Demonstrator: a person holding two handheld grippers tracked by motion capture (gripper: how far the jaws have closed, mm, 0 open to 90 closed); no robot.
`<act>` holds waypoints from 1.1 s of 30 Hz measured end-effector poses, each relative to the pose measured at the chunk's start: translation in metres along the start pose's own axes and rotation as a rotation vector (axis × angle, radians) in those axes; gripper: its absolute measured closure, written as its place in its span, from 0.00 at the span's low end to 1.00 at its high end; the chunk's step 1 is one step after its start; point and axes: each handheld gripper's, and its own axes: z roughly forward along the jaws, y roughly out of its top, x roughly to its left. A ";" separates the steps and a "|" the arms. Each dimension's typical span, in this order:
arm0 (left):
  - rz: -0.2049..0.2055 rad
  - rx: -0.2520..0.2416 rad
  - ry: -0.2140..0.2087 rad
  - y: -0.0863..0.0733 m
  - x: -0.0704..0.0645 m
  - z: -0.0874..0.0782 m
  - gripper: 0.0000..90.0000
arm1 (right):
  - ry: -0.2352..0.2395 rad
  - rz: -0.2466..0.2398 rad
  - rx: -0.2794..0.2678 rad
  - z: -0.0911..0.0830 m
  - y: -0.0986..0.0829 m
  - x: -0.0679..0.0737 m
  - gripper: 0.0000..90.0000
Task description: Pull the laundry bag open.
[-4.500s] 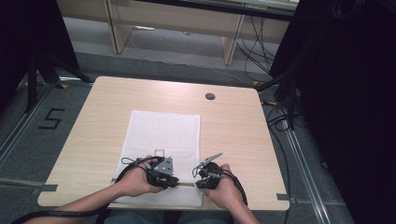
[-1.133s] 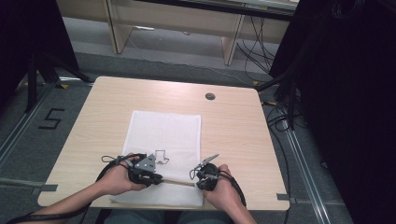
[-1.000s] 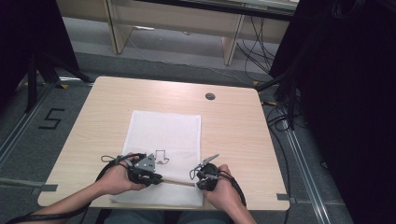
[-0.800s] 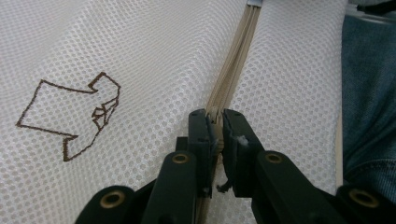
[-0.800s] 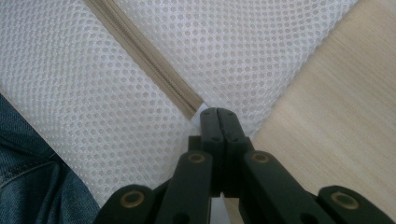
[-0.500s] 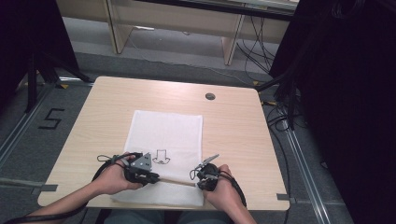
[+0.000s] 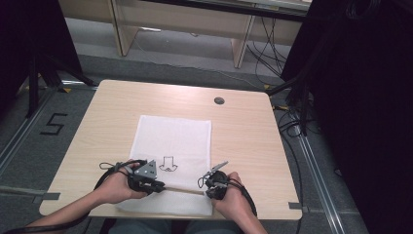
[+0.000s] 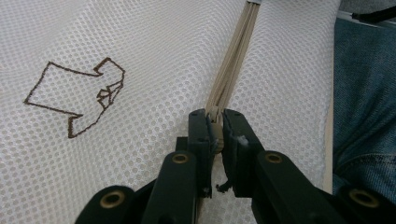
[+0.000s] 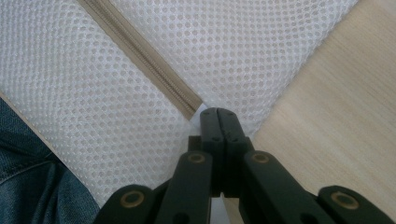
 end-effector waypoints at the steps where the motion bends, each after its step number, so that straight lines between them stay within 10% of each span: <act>1: 0.001 0.000 0.001 0.000 0.000 0.000 0.91 | 0.001 0.007 0.002 0.000 0.000 0.001 1.00; 15: 0.007 0.005 -0.003 0.000 -0.002 0.002 0.91 | -0.009 0.007 0.016 0.000 0.001 0.001 1.00; 24: 0.021 0.024 0.013 0.001 -0.002 0.004 0.91 | 0.033 0.064 -0.146 -0.006 0.011 -0.010 1.00; 33: 0.021 0.025 0.013 0.002 -0.001 0.004 0.91 | 0.080 0.069 -0.097 0.008 0.016 -0.005 1.00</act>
